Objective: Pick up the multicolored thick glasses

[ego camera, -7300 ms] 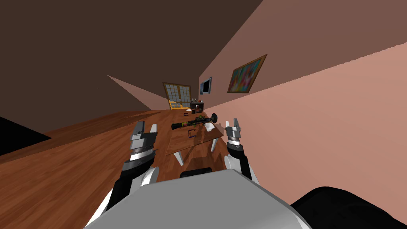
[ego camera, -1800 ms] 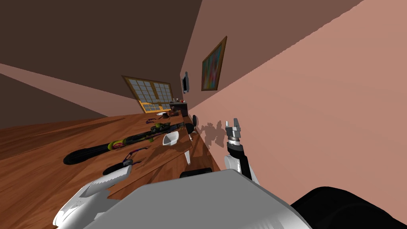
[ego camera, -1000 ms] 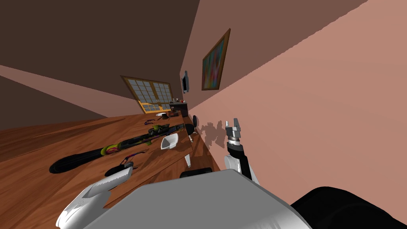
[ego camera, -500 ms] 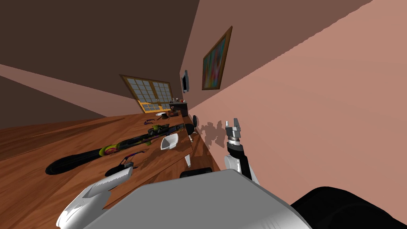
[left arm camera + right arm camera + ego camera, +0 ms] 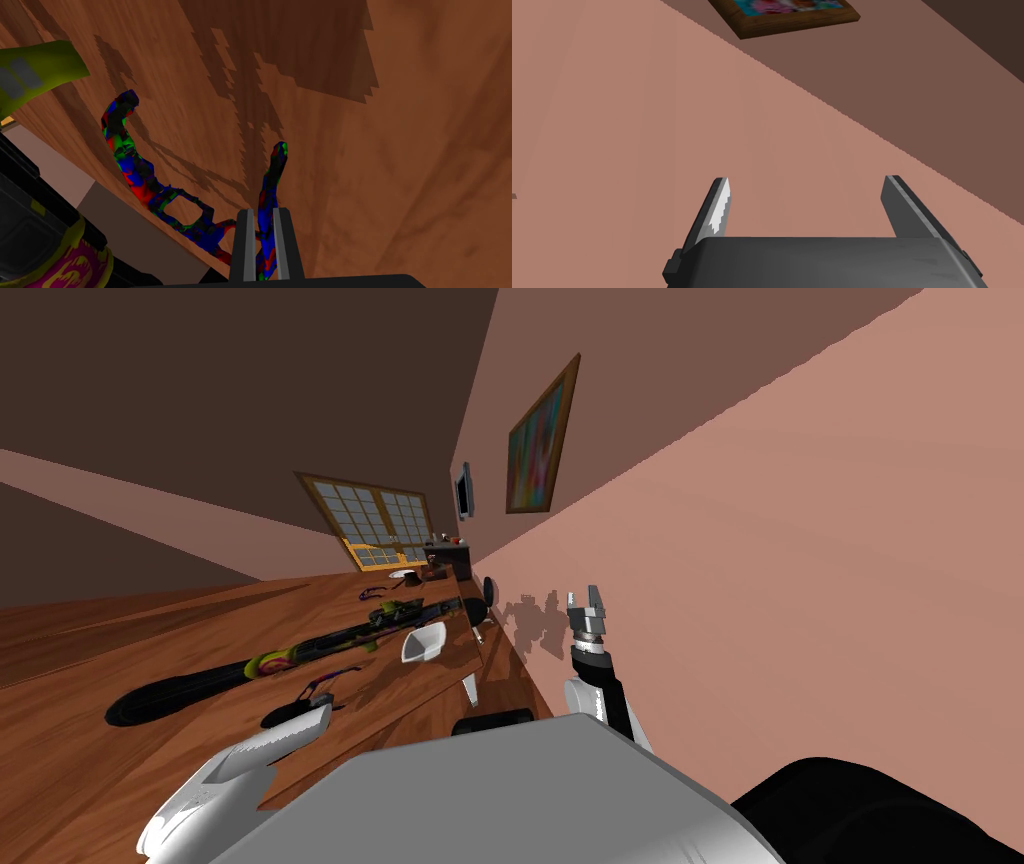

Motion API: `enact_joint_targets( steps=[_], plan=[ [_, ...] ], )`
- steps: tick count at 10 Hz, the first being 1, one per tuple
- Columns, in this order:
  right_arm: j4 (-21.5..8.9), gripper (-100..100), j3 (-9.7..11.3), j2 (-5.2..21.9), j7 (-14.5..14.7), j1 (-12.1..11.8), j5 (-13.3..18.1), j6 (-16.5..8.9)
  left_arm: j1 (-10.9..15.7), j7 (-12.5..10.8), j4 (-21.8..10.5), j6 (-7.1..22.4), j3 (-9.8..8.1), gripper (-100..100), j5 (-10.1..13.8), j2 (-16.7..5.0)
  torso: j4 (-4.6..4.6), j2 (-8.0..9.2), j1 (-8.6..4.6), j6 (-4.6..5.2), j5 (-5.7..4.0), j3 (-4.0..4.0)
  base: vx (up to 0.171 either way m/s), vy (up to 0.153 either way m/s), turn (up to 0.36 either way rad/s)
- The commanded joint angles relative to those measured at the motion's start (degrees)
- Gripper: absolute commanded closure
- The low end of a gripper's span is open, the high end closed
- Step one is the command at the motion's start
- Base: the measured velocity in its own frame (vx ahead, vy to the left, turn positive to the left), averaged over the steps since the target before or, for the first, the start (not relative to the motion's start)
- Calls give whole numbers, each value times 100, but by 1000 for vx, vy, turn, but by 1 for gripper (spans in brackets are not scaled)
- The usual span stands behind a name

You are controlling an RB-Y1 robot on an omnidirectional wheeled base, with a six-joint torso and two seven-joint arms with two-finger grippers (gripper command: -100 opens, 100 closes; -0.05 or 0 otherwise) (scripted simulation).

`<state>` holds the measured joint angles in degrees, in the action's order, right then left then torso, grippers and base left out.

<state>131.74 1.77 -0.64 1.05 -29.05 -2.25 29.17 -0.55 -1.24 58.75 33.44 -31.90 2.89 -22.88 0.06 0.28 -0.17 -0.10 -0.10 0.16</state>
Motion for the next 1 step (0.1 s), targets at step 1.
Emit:
enact_joint_targets(
  steps=[1],
  plan=[
    [0, 0, 0, 0, 0, 0, 0, 0, 0, 0, 0, 0, 0, 0, 0, 0, 0, 0, 0, 0, 0, 0, -5, -7, 3]
  ],
)
